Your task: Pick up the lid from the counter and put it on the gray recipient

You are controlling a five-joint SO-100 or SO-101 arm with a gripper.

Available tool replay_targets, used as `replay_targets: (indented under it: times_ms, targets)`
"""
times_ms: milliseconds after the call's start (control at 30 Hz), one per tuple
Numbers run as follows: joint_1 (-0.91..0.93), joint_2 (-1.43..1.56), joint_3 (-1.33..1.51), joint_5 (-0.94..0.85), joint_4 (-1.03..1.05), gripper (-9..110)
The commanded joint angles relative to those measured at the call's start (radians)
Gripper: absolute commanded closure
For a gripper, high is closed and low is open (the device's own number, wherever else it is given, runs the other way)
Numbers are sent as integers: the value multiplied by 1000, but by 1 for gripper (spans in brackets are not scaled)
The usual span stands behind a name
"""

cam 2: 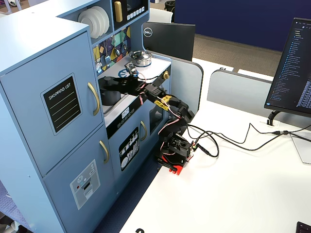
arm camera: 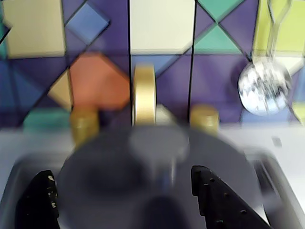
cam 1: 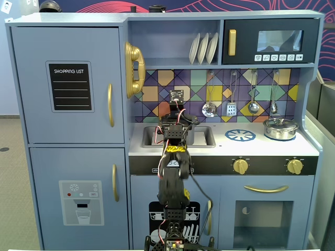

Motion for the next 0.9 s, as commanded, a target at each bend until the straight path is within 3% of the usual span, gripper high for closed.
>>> replay_targets:
  times_ms: [0, 167, 300, 567, 733, 867]
  targets:
    - [5, 238, -83, 5, 268, 75]
    - [-37, 457, 6, -14, 672, 102]
    - [-58, 566, 218, 64, 716, 102]
    - [-46, 626, 749, 169, 589, 102]
    - [-72, 719, 927, 249, 726, 102]
    - [-54, 802, 1025, 181, 887, 102]
